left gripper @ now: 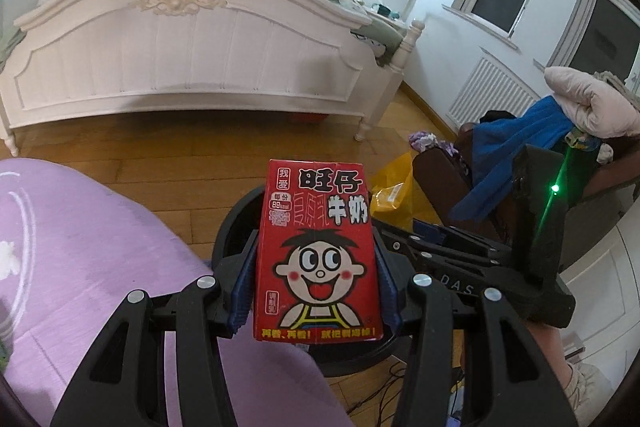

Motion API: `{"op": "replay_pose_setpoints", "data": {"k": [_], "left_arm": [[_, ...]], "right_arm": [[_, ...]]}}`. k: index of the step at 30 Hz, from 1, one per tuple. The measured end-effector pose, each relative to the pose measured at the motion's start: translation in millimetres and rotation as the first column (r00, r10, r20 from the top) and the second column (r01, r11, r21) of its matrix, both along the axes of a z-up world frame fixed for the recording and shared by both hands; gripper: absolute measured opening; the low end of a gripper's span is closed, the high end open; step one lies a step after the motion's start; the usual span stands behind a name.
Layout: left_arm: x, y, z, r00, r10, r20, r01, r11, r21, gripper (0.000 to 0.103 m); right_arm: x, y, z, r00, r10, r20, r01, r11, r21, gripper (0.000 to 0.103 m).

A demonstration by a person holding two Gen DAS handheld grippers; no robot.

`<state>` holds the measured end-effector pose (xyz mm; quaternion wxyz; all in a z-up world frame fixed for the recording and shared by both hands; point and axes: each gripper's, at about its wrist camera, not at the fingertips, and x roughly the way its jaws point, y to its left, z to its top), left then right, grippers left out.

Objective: Collect trash
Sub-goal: 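Carry both items over the black bin and open both tools to drop them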

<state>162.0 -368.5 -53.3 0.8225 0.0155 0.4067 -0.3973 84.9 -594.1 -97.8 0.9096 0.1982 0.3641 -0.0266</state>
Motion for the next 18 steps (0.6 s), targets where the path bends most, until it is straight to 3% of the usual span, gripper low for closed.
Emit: {"op": "replay_pose_setpoints", "data": {"k": [6,7,8,10,12,18], "left_arm": [[3,-20,-1,0.999,-0.034,0.004,0.034,0.999,0.019,0.052],[2,-24,0,0.999,-0.036,0.02,0.036,0.999,0.028,0.052],[1,-25,0,0.999,-0.042,0.026,0.041,0.999,0.033,0.053],[-1,-25,0,0.998,-0.047,0.037,0.046,0.998,0.034,0.065],[-4,-24,0,0.998,-0.046,0.047,0.044,0.999,0.031,0.073],[-6,-17,3,0.998,-0.044,0.049,0.042,0.999,0.034,0.073]], "right_arm": [[1,-14,-8,0.999,-0.043,-0.016,0.043,0.999,0.018,0.052],[1,-17,-10,0.998,-0.052,-0.021,0.053,0.998,0.023,0.055],[-1,-20,-11,0.998,-0.065,-0.026,0.066,0.997,0.03,0.064],[-5,-24,-11,0.996,-0.089,-0.019,0.089,0.995,0.039,0.077],[-7,-26,-11,0.995,-0.094,-0.02,0.094,0.995,0.037,0.077],[-9,-18,-7,0.997,-0.082,-0.013,0.082,0.996,0.038,0.077]]}}
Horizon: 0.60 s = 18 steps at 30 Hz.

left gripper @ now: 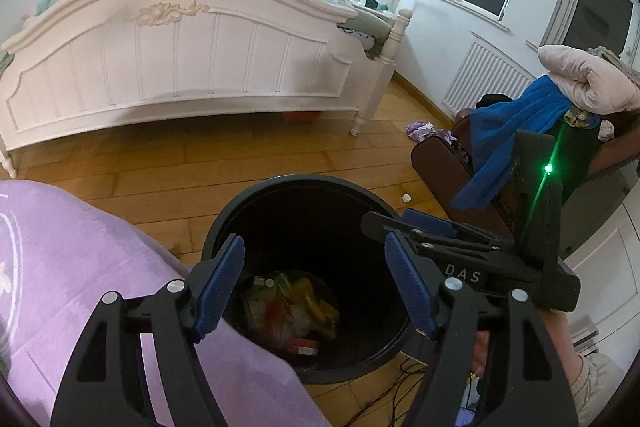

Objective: Collect trash
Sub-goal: 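Carry both items over the black bin and open both tools to drop them, then grasp the white nozzle piece with the left tool while the right tool grasps the clear parcel bag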

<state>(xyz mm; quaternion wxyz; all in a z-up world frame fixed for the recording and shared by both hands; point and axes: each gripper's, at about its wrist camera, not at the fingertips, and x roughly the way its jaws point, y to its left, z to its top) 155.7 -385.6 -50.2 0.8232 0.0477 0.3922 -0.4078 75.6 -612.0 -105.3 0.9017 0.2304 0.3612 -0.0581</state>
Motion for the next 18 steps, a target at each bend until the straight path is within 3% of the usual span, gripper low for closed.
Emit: {"op": "replay_pose_setpoints", "data": {"k": [6,18], "left_arm": [[-4,24,8,0.999,0.04,0.021,-0.04,0.999,-0.006,0.077],[-12,101,20,0.975,0.213,0.062,-0.213,0.977,-0.006,0.08]], "right_arm": [[2,18,11,0.999,0.039,0.019,-0.039,0.999,-0.007,0.077],[17,82,36,0.985,0.167,0.046,-0.165,0.985,-0.039,0.077]]}}
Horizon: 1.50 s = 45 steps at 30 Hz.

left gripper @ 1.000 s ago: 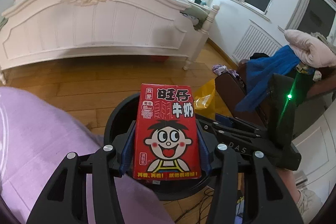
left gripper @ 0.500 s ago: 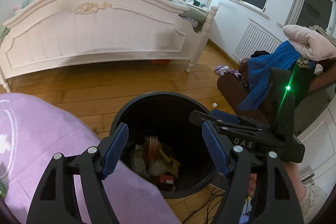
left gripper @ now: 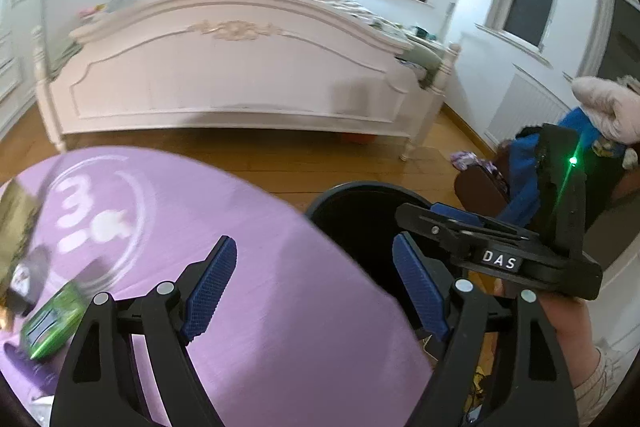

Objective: Collect trash
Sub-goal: 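Grasp the white nozzle piece with the left tool while the right tool grasps the clear parcel bag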

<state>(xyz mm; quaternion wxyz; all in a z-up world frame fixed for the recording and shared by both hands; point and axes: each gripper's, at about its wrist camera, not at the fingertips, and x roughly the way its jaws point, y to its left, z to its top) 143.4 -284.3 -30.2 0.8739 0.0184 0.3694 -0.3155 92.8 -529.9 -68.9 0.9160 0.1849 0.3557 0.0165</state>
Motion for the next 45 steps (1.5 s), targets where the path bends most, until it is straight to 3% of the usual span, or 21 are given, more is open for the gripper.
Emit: {"op": "replay_pose_setpoints", "data": {"k": [11,20,28,30,37,39,45], "left_arm": [[-21,86,11,0.988,0.152,0.011,-0.152,0.988,0.006,0.08],[-49,167,5,0.962,0.272,0.009,-0.272,0.962,0.027,0.08],[-71,226,-11,0.949,0.315,-0.014,-0.313,0.947,0.066,0.079],[-75,236,-13,0.95,0.311,-0.016,-0.31,0.948,0.068,0.074],[-81,255,-22,0.962,0.27,-0.036,-0.264,0.957,0.12,0.07],[-81,257,-25,0.967,0.251,-0.043,-0.244,0.96,0.136,0.069],[-78,258,-36,0.975,0.207,-0.078,-0.191,0.966,0.174,0.058]], "right_arm": [[10,87,20,0.978,0.207,0.014,-0.206,0.978,-0.038,0.077],[10,176,29,0.903,0.431,0.003,-0.429,0.9,-0.075,0.077],[2,241,26,0.814,0.579,-0.037,-0.579,0.807,-0.114,0.077],[-1,254,24,0.785,0.618,-0.045,-0.618,0.775,-0.129,0.081],[-23,298,20,0.656,0.75,-0.083,-0.739,0.617,-0.269,0.087],[-26,306,18,0.635,0.767,-0.092,-0.753,0.587,-0.298,0.092],[-25,318,12,0.566,0.811,-0.147,-0.8,0.498,-0.335,0.092]]}}
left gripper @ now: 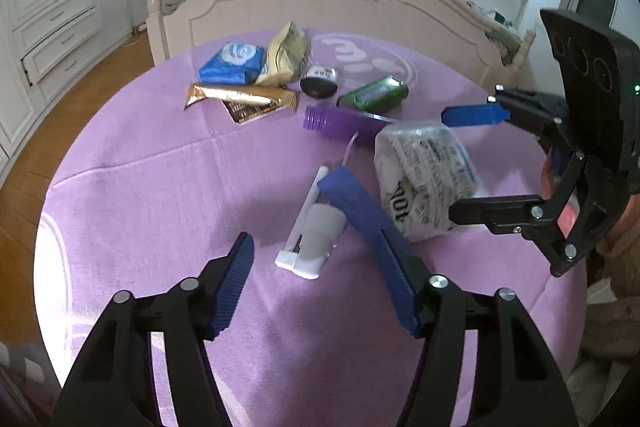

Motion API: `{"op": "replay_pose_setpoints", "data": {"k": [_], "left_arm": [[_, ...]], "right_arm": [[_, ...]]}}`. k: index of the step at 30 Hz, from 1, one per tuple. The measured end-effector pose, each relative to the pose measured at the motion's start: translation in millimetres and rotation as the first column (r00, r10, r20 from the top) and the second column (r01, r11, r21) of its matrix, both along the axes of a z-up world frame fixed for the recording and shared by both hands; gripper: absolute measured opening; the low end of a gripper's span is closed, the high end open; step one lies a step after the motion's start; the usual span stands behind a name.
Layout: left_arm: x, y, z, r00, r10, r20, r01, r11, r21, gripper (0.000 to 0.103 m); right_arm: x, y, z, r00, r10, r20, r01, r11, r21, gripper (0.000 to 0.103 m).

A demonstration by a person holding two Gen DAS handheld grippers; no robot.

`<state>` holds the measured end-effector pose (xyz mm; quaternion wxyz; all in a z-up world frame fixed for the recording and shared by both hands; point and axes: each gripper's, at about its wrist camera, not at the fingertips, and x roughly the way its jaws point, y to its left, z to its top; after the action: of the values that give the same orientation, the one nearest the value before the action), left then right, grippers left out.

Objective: Collect trash
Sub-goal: 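Grasp the white nozzle piece with the left tool while the right tool grasps the clear parcel bag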

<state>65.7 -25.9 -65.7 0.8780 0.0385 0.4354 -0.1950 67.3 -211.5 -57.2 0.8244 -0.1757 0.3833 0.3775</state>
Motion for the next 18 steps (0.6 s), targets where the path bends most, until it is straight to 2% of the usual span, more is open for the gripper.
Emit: {"op": "replay_pose_setpoints", "data": {"k": [4,5,8,12,15,16,18], "left_arm": [[5,3,-2,1.0,-0.015,-0.008,0.015,1.0,0.011,0.056],[7,3,-3,1.0,-0.018,-0.017,0.019,1.0,0.008,0.052],[11,2,-5,0.999,-0.035,-0.029,0.036,0.999,0.013,0.05],[13,-7,-6,0.998,-0.064,-0.013,0.065,0.996,0.068,0.05],[16,-10,-5,0.997,-0.079,-0.011,0.079,0.994,0.07,0.049],[17,-11,-5,0.997,-0.077,-0.009,0.078,0.994,0.074,0.045],[20,-10,-5,0.998,-0.06,-0.002,0.06,0.995,0.084,0.03]], "right_arm": [[1,5,-7,0.999,0.05,-0.005,-0.05,0.997,-0.053,0.096],[1,6,-9,0.998,0.064,-0.011,-0.065,0.996,-0.062,0.096],[2,7,-11,0.997,0.077,-0.018,-0.078,0.995,-0.061,0.097],[3,8,-13,0.996,0.083,-0.039,-0.086,0.995,-0.059,0.097],[4,11,-14,0.993,0.106,-0.053,-0.11,0.992,-0.064,0.097],[3,11,-15,0.992,0.11,-0.054,-0.114,0.991,-0.067,0.097],[3,11,-15,0.992,0.11,-0.056,-0.114,0.991,-0.065,0.097]]}}
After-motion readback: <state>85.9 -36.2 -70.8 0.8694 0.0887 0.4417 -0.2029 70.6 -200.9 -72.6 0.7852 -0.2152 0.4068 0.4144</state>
